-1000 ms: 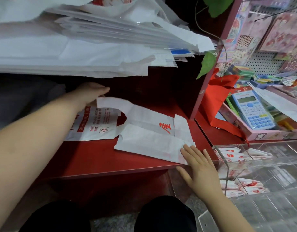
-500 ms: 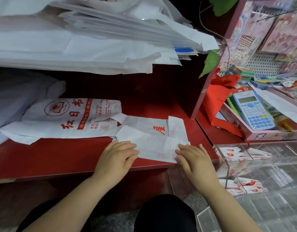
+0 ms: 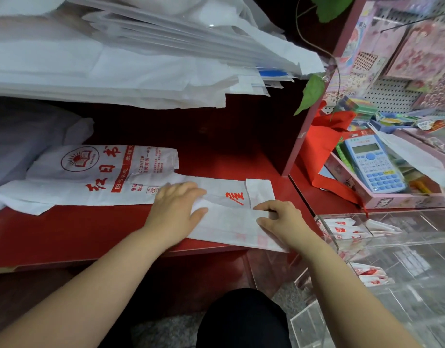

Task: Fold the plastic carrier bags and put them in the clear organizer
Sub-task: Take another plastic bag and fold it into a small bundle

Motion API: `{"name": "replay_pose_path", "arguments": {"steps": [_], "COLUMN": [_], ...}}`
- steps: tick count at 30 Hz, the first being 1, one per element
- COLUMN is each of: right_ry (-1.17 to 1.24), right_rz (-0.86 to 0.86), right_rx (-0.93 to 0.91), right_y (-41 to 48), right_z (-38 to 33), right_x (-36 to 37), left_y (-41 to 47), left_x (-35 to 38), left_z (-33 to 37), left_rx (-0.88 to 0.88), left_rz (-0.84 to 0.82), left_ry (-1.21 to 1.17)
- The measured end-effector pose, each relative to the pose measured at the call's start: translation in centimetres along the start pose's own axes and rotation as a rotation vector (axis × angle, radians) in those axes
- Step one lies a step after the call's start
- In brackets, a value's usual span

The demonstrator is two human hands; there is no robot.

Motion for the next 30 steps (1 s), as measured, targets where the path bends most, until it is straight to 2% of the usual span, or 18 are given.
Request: {"name": "replay_pose_path", "arguments": {"steps": [3, 7, 12, 17, 19, 21, 23, 24, 25, 26, 30], "right_ry": [0.026, 0.024, -0.007, -0.042, -0.037, -0.046, -0.052, -0.056, -0.06, -0.064, -0.081], "right_rz": [-0.028, -0.017, -0.016, -0.033, -0.024, -0.011, -0.001, 0.002, 0.007, 0.013, 0.029], "right_rx": [0.013, 0.018, 0.03, 0.021, 0.021, 0.027, 0.038, 0.044, 0.048, 0.05, 0.03], "right_y": [0.2, 0.3, 0.4, 0.4, 0.3, 0.3, 0.3, 0.3, 0.3, 0.3, 0.5], "right_z": [0.1, 0.2, 0.2, 0.2, 0.2, 0.2, 0.2, 0.1, 0.1, 0.1, 0.1], "right_x": [0.1, 0.1, 0.0, 0.1, 0.1, 0.2, 0.3, 0.4, 0.4, 0.5, 0.6], "left_y": [2.2, 2.8, 1.7, -0.3, -0.5, -0.9, -1.3, -1.5, -1.7, -1.7, -1.5], "left_x": [-0.2, -0.6, -1.7, -2.2, -2.7, -3.3, -3.4, -2.9, -1.9, -0.3, 4.7], "left_z": [-0.5, -1.3, -3.6, -5.4, -5.8, -4.7, -1.7, 0.4, 2.6, 4.6, 8.1], "left_rx": [-0.095, -0.135, -0.21, -0.239, -0.244, -0.187, 0.016, 0.135, 0.224, 0.25, 0.116], "left_rz": [-0.139, -0.275, -0.21, -0.27, -0.205, -0.003, 0.196, 0.214, 0.164, 0.027, -0.274], "left_ry": [0.121, 0.142, -0.061, 0.089, 0.189, 0.254, 0.177, 0.13, 0.099, 0.049, 0.003]}}
Point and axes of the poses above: each hand's wrist, its own y-axis towards the middle knuckle, its own x-axis out of the palm, z = x × y, the point moved 6 cm from there along y, towards the middle knuckle, and after that the axes turned 7 degrees about -z, right-handed, at the moved point
